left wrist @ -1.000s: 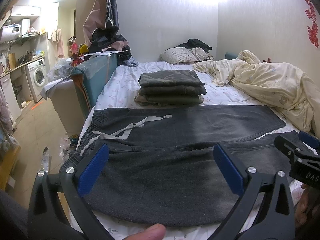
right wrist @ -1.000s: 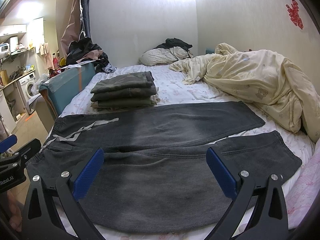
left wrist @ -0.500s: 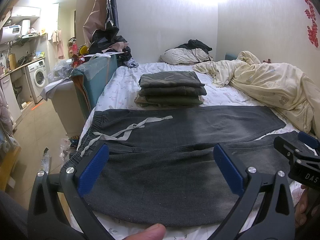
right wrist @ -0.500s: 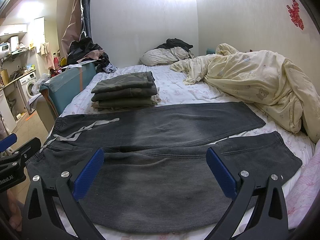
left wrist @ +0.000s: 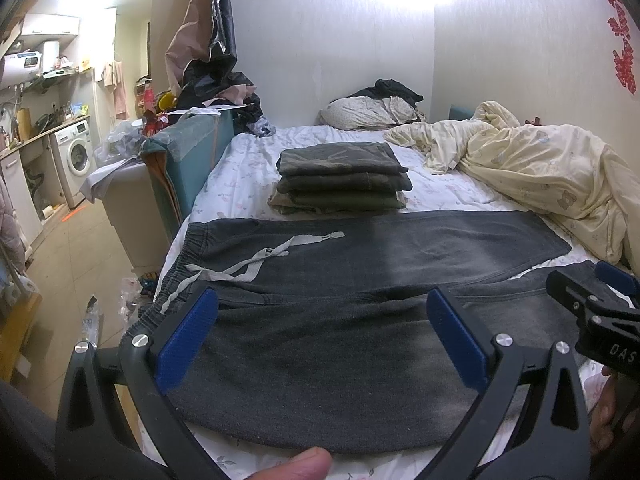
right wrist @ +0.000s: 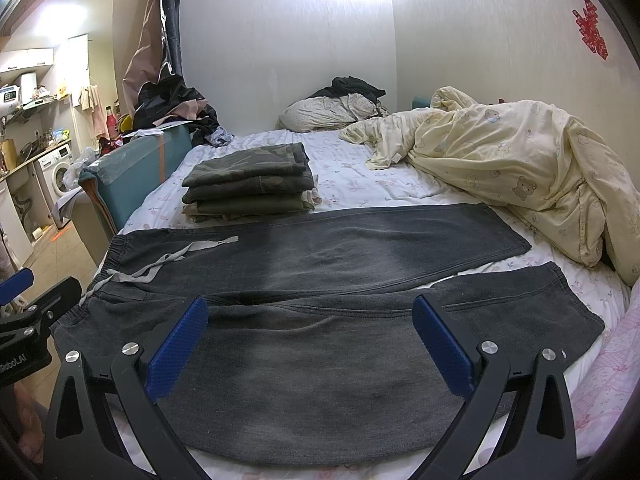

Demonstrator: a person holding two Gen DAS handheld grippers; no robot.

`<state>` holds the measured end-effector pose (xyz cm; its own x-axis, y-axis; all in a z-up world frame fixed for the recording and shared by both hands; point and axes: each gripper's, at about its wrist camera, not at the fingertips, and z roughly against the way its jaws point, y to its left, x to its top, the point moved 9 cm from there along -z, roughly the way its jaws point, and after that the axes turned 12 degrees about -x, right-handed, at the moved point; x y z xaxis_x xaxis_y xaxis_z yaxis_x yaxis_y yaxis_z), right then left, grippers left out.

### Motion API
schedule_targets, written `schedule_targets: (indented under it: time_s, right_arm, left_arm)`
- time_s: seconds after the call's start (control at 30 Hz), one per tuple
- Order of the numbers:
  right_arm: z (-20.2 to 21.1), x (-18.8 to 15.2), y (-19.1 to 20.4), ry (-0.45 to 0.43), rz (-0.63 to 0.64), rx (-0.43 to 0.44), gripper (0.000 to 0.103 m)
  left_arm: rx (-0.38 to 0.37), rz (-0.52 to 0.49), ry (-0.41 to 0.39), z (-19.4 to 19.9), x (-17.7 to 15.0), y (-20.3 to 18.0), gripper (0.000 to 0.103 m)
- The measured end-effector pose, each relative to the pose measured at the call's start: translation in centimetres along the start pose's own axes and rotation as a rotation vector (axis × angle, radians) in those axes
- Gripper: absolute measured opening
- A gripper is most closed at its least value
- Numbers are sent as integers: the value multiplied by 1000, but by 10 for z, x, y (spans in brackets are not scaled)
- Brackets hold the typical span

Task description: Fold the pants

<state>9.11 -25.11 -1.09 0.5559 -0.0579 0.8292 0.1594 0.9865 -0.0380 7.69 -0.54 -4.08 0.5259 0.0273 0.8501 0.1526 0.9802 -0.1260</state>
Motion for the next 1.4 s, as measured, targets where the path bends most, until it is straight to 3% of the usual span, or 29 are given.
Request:
schedule_targets:
  time_s: [0.37,0.53,0.67,0.83,0.9,0.93,1.0,1.03,1.07,1.1,1.2,1.23,1.3,1.37,1.4]
  right_arm:
    - [-1,-2,2,13,-2,6,103]
    - [-2,-3,5,22,3,18,103]
    - [0,-5,6,32,-3,37,103]
    - [2,-2,6,51,-35,81,103]
    - [1,-1,5,62,-51,92,103]
    - [1,-1,4,65,-55,89,103]
    - [1,0,3,65,-67,85,103]
    - [1,-1,2,69,-69,90,103]
    - [0,-2,1,73,-70,90,103]
    - [0,-2,0,77,-73,89,103]
    - [-4,-6,-7,97,-83,78,103]
    - [-6,-7,-9,101,-84,73,103]
    - [-9,-7,-14,115,-97,64,103]
    - [-11,-7,-18,120,-107,55,103]
    - [-12,-7,-19,123,-110,51,103]
  left_arm:
    - [-14,-9,13,1,-4,1,103]
    - [-10,38,52,-2,-5,24,103]
    - [70,144,81,0,2,85,103]
    - [246,302,175,-3,-6,190,103]
    - [293,456,269,-11,-30,231,102]
    - [268,569,321,-18,-48,246,102]
    - [267,675,353,-24,-72,263,102]
    - [306,700,371,-28,-86,272,101]
    - [343,713,390,-33,-99,280,98]
    - [365,737,414,-39,-112,286,88]
    - [329,845,483,-64,-145,279,68]
    - [302,859,492,-72,-151,274,64]
    - [336,812,497,-78,-147,266,61]
    - [366,753,462,-77,-135,261,21]
    - [351,733,444,-78,-125,258,14]
